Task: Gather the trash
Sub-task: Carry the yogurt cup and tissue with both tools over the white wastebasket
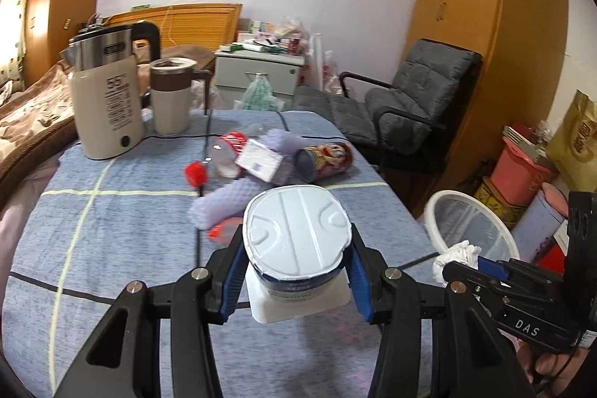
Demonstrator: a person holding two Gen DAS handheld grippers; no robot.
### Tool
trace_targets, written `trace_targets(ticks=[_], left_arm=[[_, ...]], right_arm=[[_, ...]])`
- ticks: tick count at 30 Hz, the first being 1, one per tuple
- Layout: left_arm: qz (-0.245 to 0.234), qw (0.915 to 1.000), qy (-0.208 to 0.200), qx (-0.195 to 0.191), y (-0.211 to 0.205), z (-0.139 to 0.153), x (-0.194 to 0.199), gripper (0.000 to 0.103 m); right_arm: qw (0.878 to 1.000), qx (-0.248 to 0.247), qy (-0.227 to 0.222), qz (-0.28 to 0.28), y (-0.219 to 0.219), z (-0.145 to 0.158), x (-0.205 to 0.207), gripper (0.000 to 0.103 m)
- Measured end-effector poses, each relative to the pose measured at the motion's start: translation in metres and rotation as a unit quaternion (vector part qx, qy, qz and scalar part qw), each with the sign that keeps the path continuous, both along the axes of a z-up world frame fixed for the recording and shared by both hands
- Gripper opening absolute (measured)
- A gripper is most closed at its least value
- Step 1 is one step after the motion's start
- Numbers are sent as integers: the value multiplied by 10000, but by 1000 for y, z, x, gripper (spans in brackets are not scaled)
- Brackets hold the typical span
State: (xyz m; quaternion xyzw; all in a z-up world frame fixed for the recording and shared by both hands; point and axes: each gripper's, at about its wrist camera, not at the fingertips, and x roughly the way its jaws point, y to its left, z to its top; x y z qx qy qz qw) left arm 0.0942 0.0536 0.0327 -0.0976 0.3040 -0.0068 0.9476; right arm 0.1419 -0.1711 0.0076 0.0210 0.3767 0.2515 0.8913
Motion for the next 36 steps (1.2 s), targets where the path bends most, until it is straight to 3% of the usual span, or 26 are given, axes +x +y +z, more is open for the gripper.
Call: trace_targets(ticks=[19,36], left_arm=[[-1017,9946,126,-138,-82,-7,32,51],[-1961,9803,199,-146,-162,-11,71,51]], right_arm=[[9958,-51,-4,-919,-82,1,8,30],[9861,-139,135,-1652,-144,-13,18,30]])
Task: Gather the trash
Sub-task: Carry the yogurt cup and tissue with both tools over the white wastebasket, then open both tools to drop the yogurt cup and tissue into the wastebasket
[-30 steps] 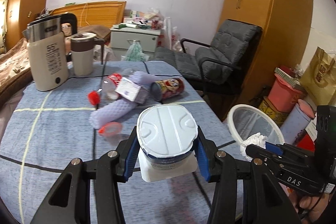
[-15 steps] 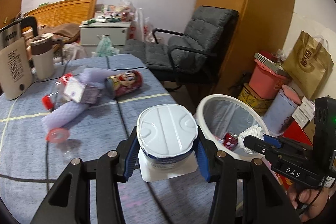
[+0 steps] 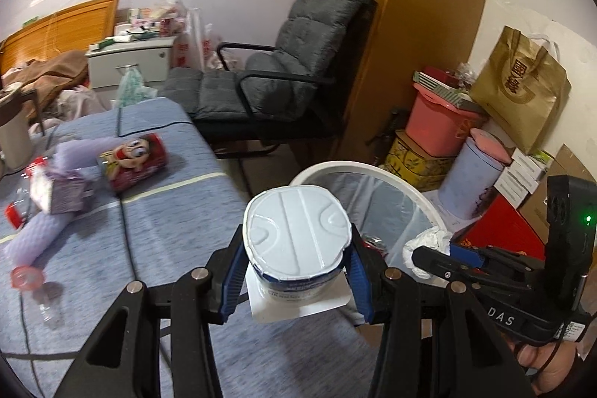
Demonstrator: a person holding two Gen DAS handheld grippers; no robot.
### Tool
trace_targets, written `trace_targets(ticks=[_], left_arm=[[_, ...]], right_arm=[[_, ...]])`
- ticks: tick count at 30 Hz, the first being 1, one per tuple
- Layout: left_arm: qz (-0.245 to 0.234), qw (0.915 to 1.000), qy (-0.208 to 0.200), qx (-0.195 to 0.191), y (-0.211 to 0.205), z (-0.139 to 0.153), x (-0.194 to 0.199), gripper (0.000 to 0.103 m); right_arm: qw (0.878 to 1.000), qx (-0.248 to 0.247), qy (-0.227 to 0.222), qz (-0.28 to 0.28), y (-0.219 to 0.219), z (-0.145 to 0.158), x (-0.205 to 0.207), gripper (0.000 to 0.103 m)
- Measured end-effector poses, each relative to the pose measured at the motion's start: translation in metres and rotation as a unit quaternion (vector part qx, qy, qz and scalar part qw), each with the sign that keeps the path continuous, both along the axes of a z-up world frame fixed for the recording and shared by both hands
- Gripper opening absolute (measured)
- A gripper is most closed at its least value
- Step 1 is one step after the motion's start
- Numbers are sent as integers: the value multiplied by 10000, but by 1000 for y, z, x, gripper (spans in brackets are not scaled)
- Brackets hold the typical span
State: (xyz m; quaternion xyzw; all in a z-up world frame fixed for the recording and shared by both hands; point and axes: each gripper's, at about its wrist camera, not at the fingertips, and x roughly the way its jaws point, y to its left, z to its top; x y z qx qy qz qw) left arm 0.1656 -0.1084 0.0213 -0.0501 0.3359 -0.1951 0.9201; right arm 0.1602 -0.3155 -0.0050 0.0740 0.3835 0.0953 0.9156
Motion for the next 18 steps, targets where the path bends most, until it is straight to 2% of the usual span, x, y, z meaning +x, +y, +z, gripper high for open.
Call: trace_targets(ticks=[18], left_arm=[[-560,9977,368,-45,-50,-28,39,51]], right_arm=[[9986,-89,343,-399,-33,-25,18,31]])
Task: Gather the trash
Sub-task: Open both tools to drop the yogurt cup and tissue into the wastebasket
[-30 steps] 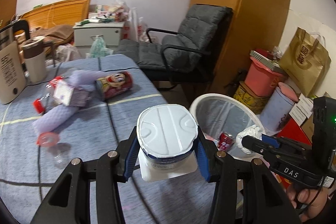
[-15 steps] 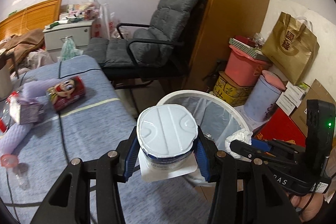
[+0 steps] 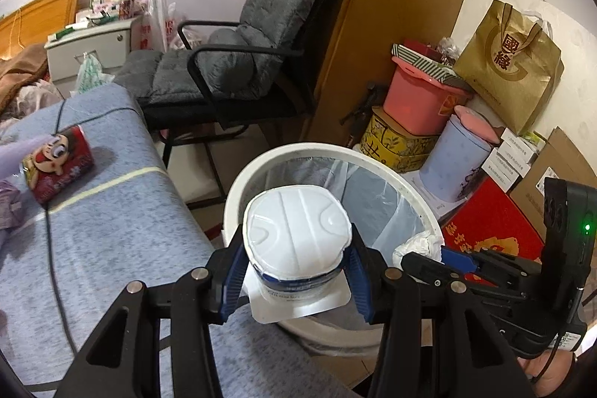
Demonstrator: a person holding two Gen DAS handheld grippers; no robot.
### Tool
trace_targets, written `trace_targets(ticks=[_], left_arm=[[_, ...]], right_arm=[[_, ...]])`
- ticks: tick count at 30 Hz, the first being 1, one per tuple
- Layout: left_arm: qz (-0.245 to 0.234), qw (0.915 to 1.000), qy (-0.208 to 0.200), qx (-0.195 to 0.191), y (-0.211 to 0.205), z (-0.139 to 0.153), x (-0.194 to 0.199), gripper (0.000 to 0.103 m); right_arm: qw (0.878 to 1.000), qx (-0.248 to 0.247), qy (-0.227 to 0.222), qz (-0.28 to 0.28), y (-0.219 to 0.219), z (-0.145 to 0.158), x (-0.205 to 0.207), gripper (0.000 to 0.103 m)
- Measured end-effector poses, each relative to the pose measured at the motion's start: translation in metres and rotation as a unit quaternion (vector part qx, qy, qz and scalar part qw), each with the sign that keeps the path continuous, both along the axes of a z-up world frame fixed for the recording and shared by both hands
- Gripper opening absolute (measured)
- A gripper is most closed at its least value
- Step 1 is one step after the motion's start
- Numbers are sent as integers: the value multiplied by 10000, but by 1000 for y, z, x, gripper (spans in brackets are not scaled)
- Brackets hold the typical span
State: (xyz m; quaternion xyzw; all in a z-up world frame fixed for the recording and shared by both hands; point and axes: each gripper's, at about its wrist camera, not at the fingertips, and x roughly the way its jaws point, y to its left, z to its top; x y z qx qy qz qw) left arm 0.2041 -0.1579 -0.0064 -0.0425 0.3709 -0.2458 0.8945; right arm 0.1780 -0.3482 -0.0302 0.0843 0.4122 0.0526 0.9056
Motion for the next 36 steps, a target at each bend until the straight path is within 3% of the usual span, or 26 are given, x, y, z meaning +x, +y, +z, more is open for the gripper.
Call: trace_targets(ticks=[7,14,17,26,36], left_arm=[[-46,9999,106,1,-2,-8,6,51],[-69,9998,192,-4,-4,-12,8,52],[-66,9997,225,-18,-3,-13,9,59],[8,9998,174,-83,6,-9,5,62],[71,9998,49,-195,14,2,-4,72]], right_arm=[[9999,20,127,-47,-3,-9,4,34],[9999,-60,97,-101,-3,-9,4,43],[9999,-93,35,-105,-2,-7,3,47],[9999,-112,-60,-98,1,2,-3,47],[9998,-96,-174,-37,4,12,-12,47]])
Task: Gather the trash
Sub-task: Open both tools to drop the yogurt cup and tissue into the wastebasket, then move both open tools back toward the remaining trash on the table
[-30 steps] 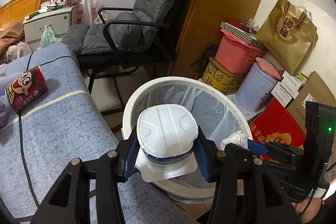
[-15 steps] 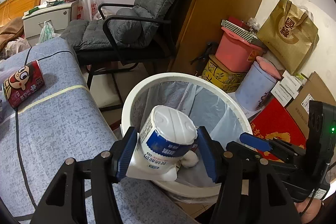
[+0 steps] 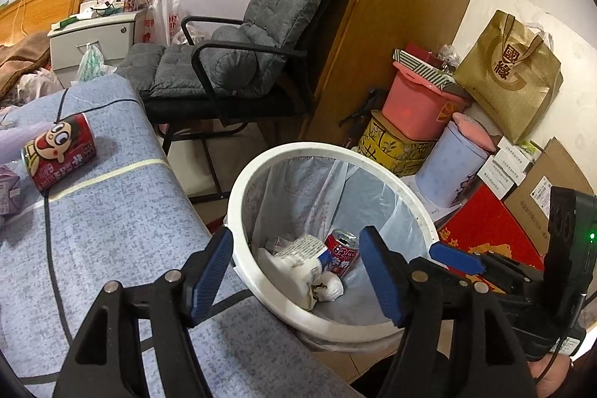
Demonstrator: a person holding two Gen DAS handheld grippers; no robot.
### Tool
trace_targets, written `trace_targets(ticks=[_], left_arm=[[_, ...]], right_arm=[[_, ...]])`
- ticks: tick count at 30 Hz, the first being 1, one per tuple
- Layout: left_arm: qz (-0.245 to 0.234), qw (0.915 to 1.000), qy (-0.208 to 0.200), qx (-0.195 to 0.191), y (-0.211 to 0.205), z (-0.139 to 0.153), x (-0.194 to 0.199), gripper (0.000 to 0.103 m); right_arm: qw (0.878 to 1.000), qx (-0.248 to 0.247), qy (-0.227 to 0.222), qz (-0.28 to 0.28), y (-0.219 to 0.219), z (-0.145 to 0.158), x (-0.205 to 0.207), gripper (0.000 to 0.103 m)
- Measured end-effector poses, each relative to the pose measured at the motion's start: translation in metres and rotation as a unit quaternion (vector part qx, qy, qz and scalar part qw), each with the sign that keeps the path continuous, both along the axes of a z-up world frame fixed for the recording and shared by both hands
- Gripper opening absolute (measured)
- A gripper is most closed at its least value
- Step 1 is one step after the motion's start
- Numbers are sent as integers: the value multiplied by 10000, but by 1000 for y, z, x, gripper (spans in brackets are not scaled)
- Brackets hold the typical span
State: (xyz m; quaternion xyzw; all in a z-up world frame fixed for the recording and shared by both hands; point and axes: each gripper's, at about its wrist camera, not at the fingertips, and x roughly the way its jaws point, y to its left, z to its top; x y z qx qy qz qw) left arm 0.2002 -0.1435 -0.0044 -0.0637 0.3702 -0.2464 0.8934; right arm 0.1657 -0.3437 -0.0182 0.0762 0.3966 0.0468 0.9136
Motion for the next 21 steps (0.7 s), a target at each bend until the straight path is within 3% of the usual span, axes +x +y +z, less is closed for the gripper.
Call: trace_targets(ticks=[13,21], left_arm=[[658,9976,-222,3,43,16,-33,72],[1078,9931,-421,205,73,24,-56,72]], right_arm=[[9989,43,-291,375,31,24,-20,47],[9961,87,-442,757,60,33,-32,47]])
